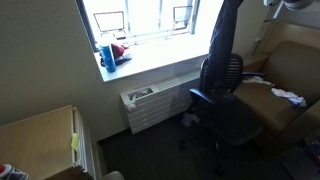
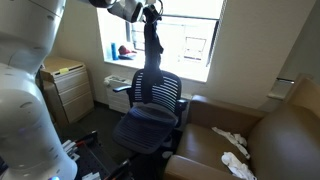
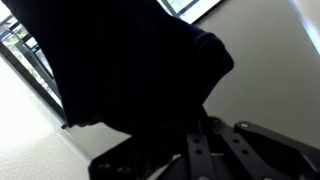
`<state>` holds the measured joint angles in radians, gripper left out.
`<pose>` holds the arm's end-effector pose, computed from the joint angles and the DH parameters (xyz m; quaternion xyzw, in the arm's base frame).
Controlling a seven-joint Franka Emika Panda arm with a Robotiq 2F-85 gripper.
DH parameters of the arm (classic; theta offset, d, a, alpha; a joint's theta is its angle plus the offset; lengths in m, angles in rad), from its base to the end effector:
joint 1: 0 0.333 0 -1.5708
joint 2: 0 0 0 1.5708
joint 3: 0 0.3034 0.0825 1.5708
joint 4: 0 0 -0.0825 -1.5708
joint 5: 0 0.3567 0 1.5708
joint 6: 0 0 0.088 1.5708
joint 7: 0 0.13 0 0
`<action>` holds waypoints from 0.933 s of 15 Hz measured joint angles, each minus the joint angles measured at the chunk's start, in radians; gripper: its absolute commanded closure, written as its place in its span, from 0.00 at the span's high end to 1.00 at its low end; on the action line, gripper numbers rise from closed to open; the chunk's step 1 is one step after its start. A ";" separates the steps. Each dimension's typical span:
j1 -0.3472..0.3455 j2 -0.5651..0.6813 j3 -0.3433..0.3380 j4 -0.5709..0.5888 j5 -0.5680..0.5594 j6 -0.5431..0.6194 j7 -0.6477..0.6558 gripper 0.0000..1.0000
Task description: Put the cloth on the head rest
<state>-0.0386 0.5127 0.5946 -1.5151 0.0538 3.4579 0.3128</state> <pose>0.6538 0.2625 0.5845 -0.7284 0.0533 -0.5756 0.3679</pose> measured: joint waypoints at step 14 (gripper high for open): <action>0.087 0.150 0.134 0.363 -0.149 -0.012 0.004 0.01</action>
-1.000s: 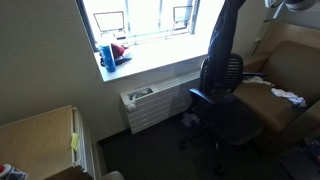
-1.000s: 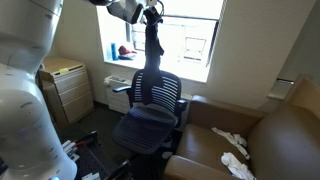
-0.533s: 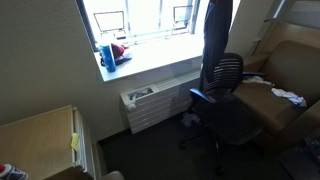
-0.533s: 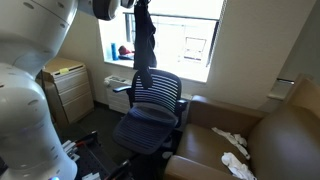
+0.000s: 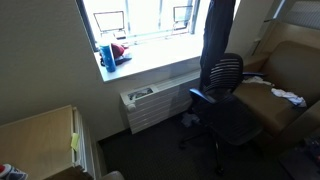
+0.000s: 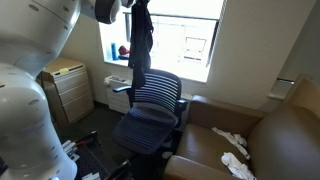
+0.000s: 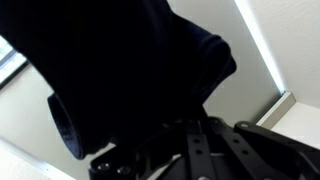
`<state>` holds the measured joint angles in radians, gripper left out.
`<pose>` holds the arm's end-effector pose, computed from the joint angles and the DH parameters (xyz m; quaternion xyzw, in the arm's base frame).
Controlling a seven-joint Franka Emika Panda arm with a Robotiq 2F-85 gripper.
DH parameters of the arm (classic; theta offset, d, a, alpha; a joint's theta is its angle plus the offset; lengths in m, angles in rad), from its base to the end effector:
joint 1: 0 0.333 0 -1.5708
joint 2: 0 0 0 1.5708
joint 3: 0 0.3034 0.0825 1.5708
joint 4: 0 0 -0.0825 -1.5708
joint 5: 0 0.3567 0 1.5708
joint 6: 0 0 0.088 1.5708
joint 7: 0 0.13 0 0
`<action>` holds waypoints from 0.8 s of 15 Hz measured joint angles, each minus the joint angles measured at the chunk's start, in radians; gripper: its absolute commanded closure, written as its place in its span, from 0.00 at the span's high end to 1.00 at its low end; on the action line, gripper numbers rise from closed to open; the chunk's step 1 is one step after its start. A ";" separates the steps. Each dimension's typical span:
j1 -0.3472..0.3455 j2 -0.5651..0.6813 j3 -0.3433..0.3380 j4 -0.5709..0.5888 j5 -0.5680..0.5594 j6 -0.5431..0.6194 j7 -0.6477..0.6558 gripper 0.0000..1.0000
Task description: Put the cloth on the head rest
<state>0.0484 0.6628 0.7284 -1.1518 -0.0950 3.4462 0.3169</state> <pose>0.6386 0.3157 0.6800 -0.6369 0.0139 -0.6234 0.4533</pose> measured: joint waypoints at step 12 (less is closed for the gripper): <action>0.180 0.295 0.236 0.422 -0.067 0.008 0.046 0.01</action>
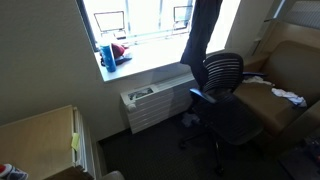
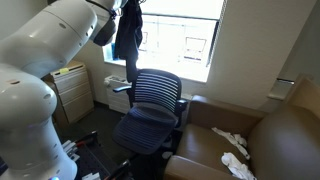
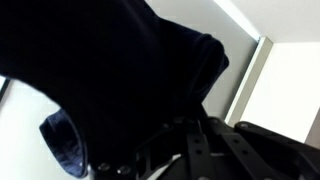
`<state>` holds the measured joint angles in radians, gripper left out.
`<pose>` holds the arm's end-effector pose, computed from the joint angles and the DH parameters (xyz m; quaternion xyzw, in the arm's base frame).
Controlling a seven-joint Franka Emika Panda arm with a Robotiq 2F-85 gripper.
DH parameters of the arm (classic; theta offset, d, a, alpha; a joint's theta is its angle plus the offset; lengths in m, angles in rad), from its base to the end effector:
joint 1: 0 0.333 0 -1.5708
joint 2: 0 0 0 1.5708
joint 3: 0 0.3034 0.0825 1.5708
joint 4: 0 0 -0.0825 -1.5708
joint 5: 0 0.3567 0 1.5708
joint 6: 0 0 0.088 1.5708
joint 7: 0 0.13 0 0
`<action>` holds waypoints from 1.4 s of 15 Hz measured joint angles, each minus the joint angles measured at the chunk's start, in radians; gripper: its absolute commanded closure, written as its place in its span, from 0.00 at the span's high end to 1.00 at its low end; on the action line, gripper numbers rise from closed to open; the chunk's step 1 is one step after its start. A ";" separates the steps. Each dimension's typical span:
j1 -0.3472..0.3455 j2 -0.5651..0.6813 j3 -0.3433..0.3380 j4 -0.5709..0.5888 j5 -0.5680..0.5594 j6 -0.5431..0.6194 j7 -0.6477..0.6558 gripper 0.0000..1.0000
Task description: Put the cloth on the head rest
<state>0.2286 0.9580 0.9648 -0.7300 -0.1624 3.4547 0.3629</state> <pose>0.6386 0.3563 0.6855 -0.5532 0.1004 -0.5702 0.5990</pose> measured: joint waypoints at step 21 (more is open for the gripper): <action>-0.191 0.280 -0.243 0.300 0.523 -0.088 -0.218 0.01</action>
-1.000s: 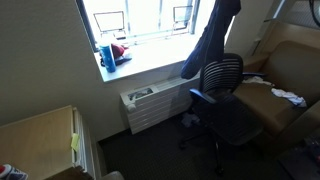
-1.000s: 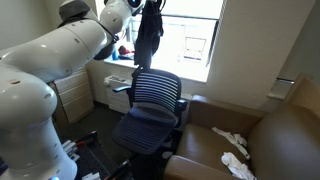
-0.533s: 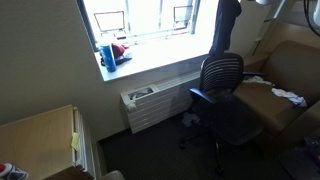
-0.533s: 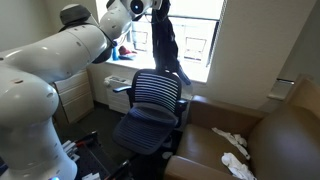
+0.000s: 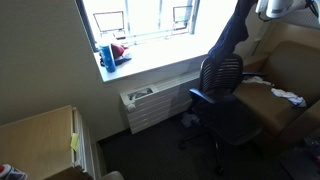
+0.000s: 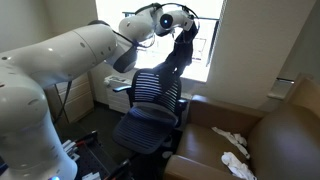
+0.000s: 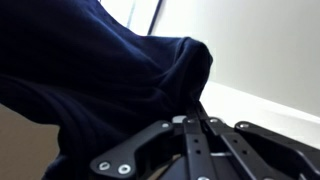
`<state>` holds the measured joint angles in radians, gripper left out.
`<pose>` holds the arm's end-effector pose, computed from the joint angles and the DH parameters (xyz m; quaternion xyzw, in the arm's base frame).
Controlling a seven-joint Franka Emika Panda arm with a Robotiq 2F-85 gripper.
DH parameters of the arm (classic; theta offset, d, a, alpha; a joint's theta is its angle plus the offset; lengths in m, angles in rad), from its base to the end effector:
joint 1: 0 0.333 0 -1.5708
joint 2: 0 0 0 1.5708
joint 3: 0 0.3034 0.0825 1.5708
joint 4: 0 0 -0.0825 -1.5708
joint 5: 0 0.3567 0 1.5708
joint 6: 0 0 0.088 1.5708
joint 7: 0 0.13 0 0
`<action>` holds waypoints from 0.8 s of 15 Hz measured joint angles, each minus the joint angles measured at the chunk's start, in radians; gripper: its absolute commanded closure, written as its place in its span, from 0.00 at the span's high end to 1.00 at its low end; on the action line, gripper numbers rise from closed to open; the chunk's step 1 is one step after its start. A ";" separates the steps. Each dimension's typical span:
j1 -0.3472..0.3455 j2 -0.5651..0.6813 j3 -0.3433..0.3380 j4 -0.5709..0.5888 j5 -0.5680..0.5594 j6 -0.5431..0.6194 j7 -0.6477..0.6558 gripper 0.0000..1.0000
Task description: Put the cloth on the head rest
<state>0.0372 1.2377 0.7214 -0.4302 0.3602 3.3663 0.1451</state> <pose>0.7921 0.0674 0.4974 -0.5725 0.3387 -0.5915 0.4557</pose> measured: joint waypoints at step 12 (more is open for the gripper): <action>0.046 -0.445 -0.311 -0.441 0.520 -0.189 0.350 0.01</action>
<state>0.0835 0.7925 0.4104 -0.8714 0.8803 3.1775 0.4946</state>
